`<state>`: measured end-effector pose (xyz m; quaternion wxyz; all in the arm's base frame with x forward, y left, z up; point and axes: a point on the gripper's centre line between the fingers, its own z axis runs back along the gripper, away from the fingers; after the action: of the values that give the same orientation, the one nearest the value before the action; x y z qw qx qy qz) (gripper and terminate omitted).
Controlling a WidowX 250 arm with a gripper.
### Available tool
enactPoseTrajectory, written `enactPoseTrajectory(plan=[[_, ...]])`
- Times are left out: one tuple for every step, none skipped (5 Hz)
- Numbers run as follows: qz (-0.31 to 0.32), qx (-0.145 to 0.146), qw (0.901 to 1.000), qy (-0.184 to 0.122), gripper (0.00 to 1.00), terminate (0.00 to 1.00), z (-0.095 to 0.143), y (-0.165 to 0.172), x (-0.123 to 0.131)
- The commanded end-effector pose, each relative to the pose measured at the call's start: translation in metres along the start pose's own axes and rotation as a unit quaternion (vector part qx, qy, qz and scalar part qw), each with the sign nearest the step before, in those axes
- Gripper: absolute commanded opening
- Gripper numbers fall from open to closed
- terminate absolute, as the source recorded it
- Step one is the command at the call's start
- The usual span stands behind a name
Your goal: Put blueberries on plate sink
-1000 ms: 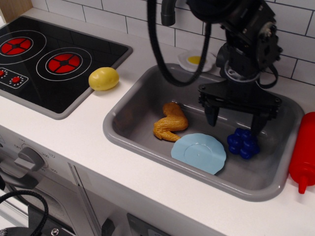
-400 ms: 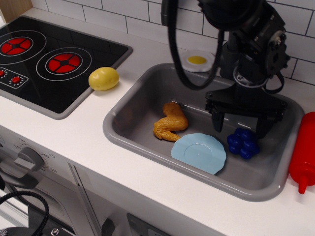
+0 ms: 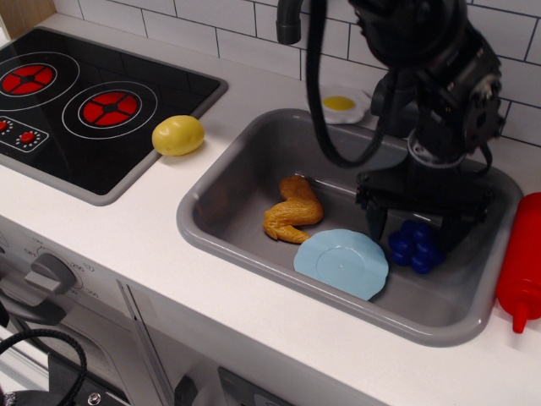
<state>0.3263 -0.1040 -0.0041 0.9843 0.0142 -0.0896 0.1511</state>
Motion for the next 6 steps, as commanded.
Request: enactPoseTrajectory(plan=[[0.011,-0.026,0.9995,-0.013,0.00,0.00,0.012,-0.012,0.007],[0.019,-0.041,0.9990,-0.006,0.00,0.00,0.014,-0.015,0.008],[0.028,-0.057,0.9979,-0.009,0.00,0.00,0.026,-0.013,0.012],[0.034,-0.069,0.9970,-0.012,0.00,0.00,0.042,-0.004,0.013],[0.042,-0.076,0.9961,-0.014,0.00,0.00,0.053,0.008,0.015],[0.054,-0.065,0.9964,-0.008,0.00,0.00,0.060,0.025,0.015]])
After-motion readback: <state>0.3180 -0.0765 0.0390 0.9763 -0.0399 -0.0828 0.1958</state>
